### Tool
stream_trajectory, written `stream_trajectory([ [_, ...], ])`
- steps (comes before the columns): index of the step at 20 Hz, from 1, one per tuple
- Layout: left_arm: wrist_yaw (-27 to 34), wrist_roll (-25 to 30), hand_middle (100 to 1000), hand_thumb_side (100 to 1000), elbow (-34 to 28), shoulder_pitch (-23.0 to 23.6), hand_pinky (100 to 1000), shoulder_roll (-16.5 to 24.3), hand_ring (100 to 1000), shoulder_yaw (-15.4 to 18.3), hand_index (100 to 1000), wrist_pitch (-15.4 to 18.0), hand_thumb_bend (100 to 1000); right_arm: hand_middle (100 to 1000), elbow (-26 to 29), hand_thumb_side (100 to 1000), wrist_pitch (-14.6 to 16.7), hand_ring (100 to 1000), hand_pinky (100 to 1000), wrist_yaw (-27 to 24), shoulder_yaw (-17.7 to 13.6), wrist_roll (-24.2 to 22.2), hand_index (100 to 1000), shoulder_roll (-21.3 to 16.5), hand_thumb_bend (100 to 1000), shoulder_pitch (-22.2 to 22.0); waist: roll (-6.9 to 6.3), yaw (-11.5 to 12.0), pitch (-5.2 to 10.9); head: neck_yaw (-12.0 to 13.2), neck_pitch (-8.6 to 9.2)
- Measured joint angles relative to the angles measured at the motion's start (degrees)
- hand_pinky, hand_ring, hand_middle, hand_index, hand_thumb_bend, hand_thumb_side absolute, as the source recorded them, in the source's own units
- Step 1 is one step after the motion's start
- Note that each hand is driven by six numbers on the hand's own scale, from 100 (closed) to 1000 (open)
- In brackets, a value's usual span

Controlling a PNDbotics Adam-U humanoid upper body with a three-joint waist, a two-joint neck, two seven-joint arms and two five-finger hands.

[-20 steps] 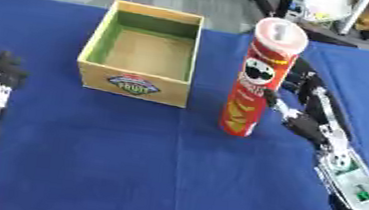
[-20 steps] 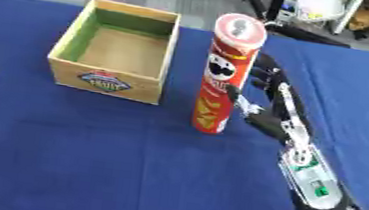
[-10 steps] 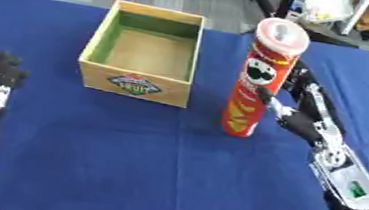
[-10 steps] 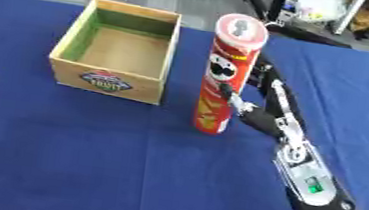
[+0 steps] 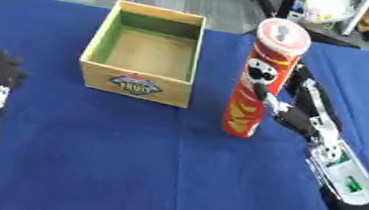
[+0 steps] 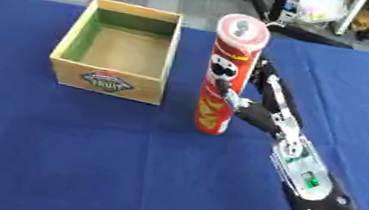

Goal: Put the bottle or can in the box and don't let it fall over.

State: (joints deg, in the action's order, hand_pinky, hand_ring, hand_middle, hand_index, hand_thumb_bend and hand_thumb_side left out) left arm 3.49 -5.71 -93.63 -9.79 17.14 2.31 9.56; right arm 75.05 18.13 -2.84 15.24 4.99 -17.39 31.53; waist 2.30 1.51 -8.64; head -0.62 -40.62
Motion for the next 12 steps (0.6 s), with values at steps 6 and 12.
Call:
stream_trajectory([
  [6, 0.02, 0.03, 824, 747, 0.00, -0.24, 876, -0.01, 802, -0.01, 950, -0.02, 464, 872, -0.65, 393, 0.21, 862, 853, -0.43, 0.12, -0.23, 1000, 0.30, 483, 0.71, -0.06, 0.23, -0.10, -0.06, 0.00],
  [12, 0.03, 0.05, 823, 746, 0.00, -0.24, 876, -0.01, 802, -0.01, 950, -0.02, 464, 869, -1.39, 390, 0.44, 861, 851, -1.25, 0.38, -0.46, 1000, 0.51, 484, 1.23, -0.09, 0.30, -0.12, -0.07, 0.01],
])
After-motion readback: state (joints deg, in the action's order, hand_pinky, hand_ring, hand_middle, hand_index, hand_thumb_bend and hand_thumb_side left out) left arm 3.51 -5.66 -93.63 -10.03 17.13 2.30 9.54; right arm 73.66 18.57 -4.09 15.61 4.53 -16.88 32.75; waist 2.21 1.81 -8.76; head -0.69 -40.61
